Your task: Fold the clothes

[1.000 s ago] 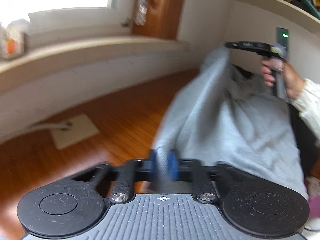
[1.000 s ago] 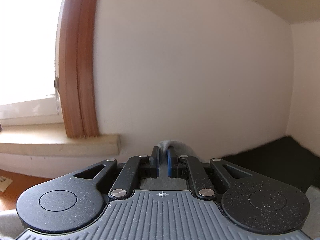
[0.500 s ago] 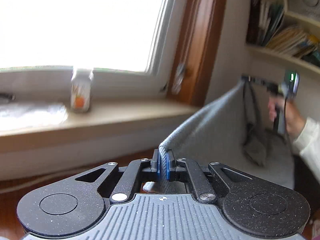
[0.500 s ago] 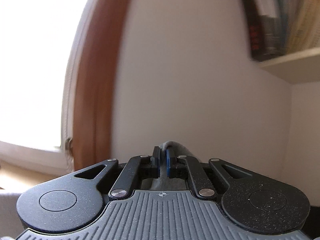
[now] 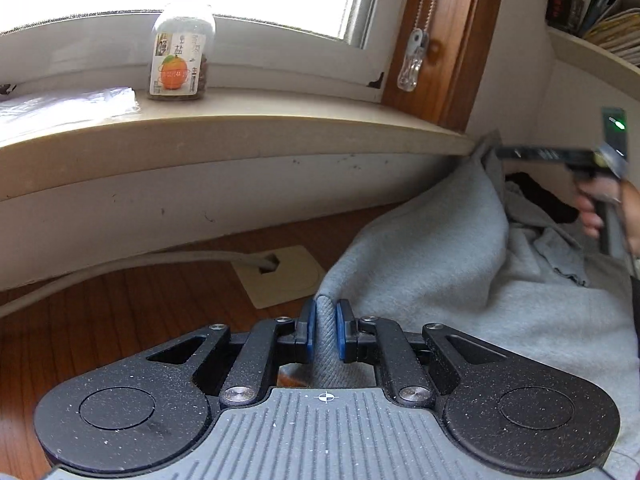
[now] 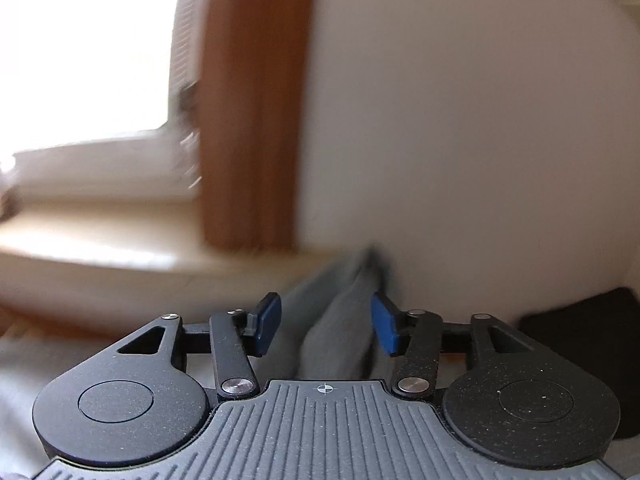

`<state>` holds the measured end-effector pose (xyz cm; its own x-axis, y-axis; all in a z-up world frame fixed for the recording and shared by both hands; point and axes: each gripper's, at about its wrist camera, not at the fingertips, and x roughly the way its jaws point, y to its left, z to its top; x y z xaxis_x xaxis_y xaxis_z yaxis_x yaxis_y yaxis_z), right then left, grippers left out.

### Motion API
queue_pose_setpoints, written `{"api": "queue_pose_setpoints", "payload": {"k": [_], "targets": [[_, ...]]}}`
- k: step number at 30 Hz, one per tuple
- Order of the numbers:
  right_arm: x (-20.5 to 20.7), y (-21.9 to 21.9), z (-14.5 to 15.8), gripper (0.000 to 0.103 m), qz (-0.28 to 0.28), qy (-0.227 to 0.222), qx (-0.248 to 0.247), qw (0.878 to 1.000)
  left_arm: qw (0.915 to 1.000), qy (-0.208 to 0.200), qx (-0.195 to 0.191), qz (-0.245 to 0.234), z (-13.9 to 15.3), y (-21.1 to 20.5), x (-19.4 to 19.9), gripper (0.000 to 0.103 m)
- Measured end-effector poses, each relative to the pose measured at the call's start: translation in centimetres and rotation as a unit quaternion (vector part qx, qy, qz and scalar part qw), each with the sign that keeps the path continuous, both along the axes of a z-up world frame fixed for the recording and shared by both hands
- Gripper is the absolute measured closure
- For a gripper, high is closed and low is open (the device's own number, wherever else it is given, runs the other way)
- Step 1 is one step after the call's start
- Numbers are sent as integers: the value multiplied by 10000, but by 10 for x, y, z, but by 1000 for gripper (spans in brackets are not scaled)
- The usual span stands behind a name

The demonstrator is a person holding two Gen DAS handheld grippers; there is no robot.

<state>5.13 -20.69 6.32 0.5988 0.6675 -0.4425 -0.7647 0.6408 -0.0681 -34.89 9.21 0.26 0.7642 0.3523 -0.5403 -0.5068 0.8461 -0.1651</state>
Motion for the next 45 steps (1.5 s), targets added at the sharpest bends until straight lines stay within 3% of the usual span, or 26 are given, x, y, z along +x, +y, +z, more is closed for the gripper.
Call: {"api": "queue_pose_setpoints", "payload": {"k": [7, 11, 14, 16, 21, 27, 35, 40, 45], "targets": [[-1, -33, -51, 58, 378, 601, -822, 9941, 9977, 168, 366, 554, 5, 23, -10, 96], [-5, -45, -60, 58, 477, 697, -790, 9933, 9969, 259, 320, 674, 6, 33, -17, 93], [-4, -55, -66, 57, 536, 676, -693, 9939, 9971, 134, 327, 680, 13, 25, -18, 75], [-4, -59, -69, 57, 545, 674, -577, 9946, 9968, 77, 498, 613, 21, 13, -16, 45], [-16, -51, -66, 52, 515, 605, -365, 9962, 9974, -77, 705, 139, 33, -19, 11, 25], [-13, -99, -52, 50, 182, 502, -96, 9985, 9974, -138, 467, -529, 24, -38, 68, 21], [25, -165, -55, 50, -869, 492, 122, 9949, 9917, -154, 135, -1266, 0, -75, 164, 11], [39, -182, -58, 50, -693, 863, 436, 9929, 9890, -147, 61, -1474, -11, -88, 195, 5], [36, -159, -61, 51, -436, 1007, 158, 9938, 9892, -148, 7, -1456, -17, -90, 196, 5]]}}
